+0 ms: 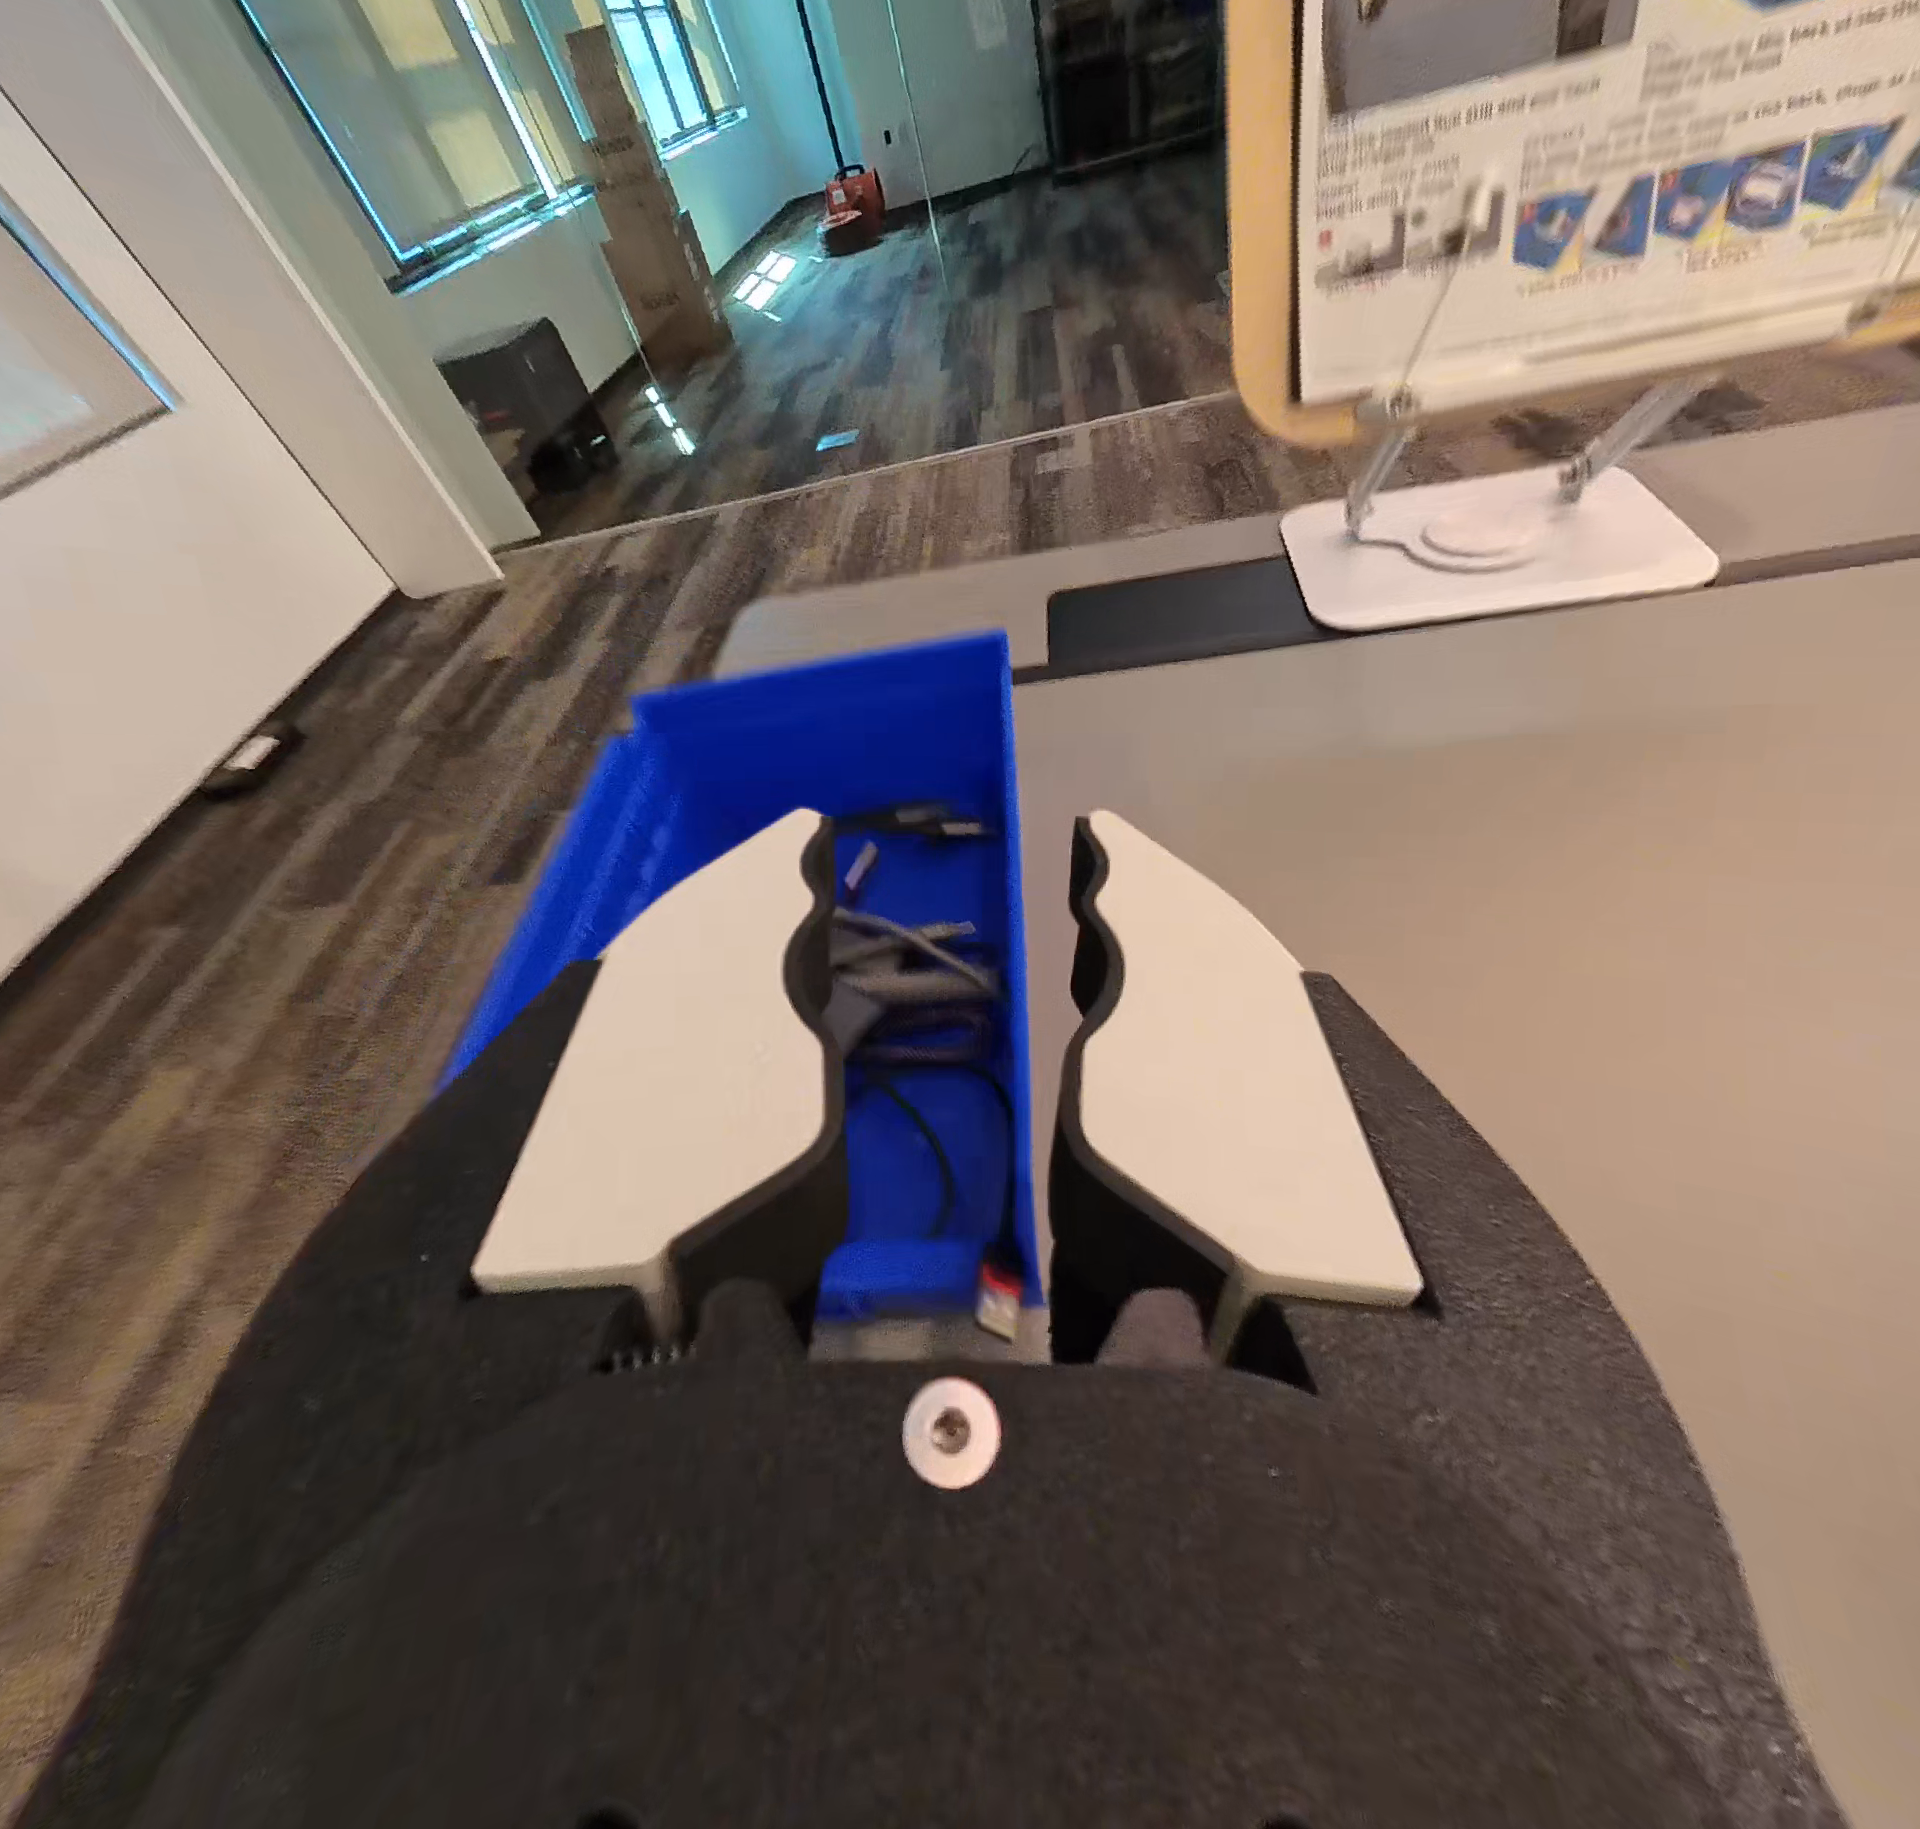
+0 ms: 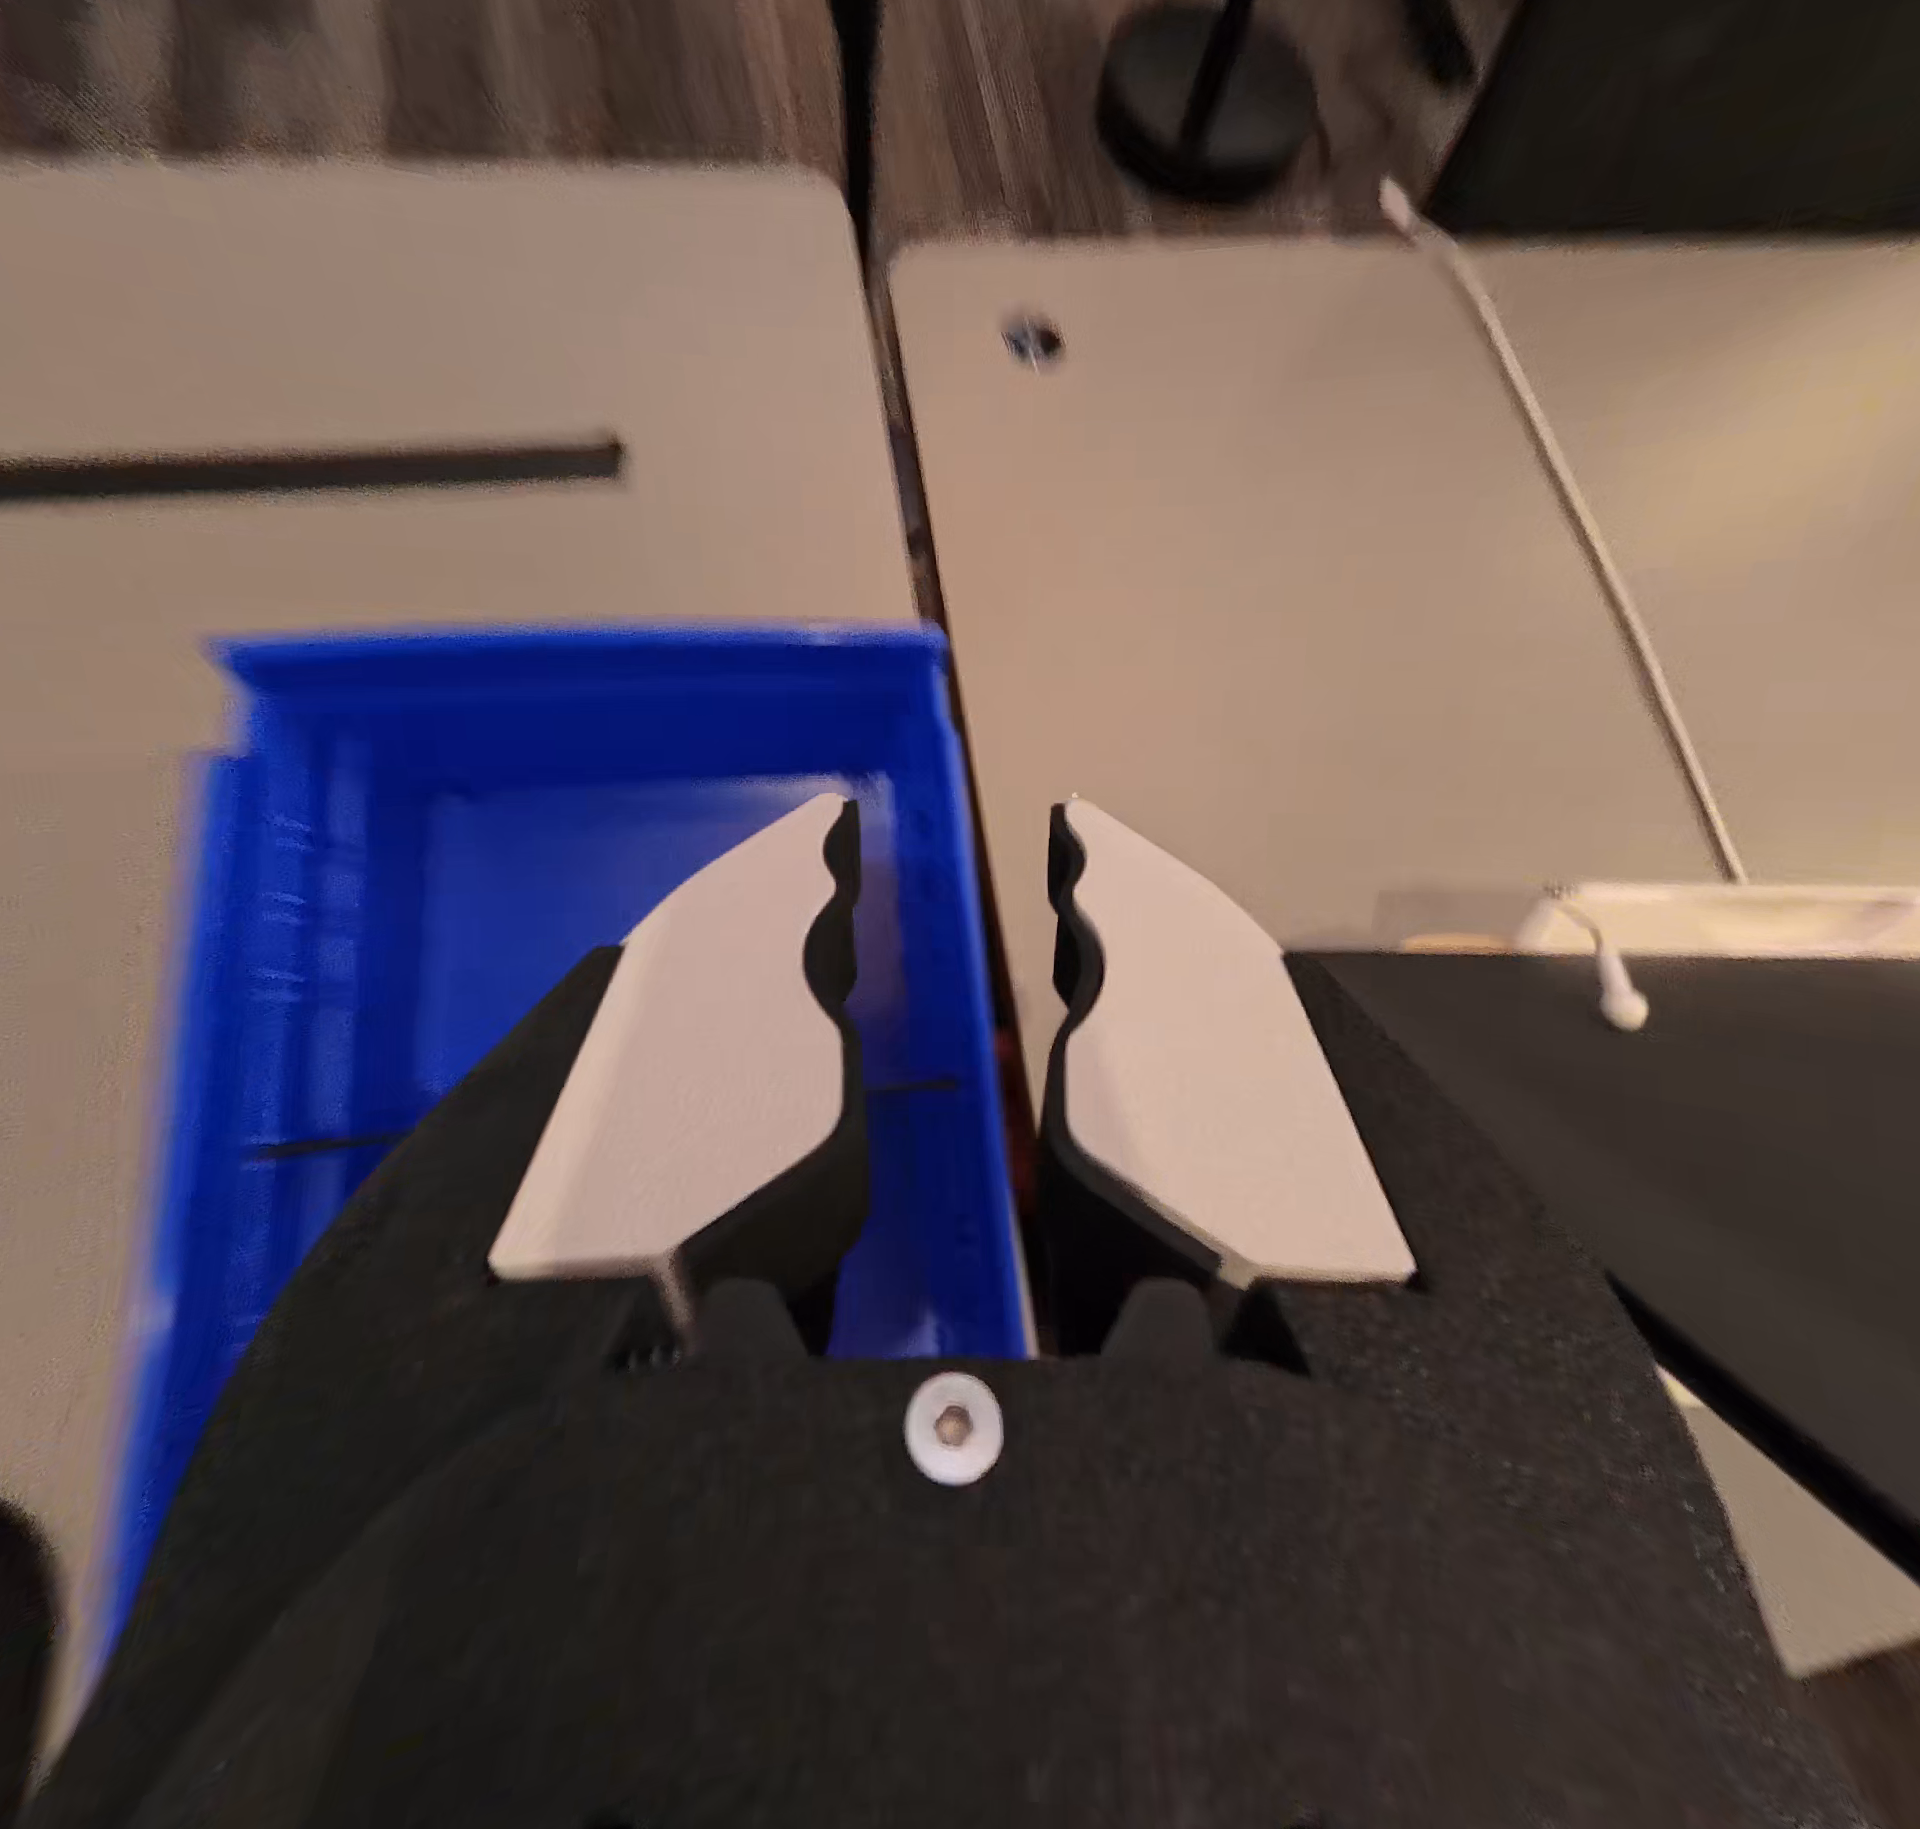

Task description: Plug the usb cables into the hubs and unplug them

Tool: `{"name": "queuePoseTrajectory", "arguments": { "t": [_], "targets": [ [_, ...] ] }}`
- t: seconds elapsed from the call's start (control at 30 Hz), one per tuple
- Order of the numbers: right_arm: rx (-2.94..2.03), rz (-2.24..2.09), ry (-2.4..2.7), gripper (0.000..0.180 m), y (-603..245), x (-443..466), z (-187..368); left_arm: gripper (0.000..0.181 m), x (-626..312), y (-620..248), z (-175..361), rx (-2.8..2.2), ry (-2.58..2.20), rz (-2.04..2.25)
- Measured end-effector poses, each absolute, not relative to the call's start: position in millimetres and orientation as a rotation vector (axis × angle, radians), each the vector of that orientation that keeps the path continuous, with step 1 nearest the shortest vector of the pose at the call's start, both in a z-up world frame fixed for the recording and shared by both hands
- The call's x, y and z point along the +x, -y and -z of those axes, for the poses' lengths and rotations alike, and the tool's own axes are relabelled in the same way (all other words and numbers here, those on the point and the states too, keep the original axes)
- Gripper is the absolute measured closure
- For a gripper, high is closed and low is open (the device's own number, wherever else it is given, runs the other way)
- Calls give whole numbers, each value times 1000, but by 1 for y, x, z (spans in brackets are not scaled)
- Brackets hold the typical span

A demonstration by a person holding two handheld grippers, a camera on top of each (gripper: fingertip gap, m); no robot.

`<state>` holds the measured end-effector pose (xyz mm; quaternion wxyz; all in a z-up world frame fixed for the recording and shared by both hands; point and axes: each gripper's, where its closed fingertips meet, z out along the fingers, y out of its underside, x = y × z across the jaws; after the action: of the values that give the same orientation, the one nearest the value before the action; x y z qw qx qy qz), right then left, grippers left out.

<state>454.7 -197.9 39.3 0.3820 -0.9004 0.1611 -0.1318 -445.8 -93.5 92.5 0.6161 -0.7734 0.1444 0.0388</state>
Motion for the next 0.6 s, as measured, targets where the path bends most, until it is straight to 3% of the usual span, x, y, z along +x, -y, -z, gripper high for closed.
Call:
{"name": "queuePoseTrajectory", "arguments": {
  "t": [0.17,0.27,0.4,0.6],
  "targets": [
    [-2073,230,-270,130,156,354,-151,123,-400,68,-214,-1715,-381,-19],
    [-2019,219,-150,120,135,284,-183,117,-367,52,-250,-1657,-382,0],
    [-1986,173,-24,114,118,200,-188,109,-333,46,-251,-1607,-365,28],
    [-1978,138,80,108,113,114,-160,100,-297,41,-202,-1643,-409,13]
  ]
}}
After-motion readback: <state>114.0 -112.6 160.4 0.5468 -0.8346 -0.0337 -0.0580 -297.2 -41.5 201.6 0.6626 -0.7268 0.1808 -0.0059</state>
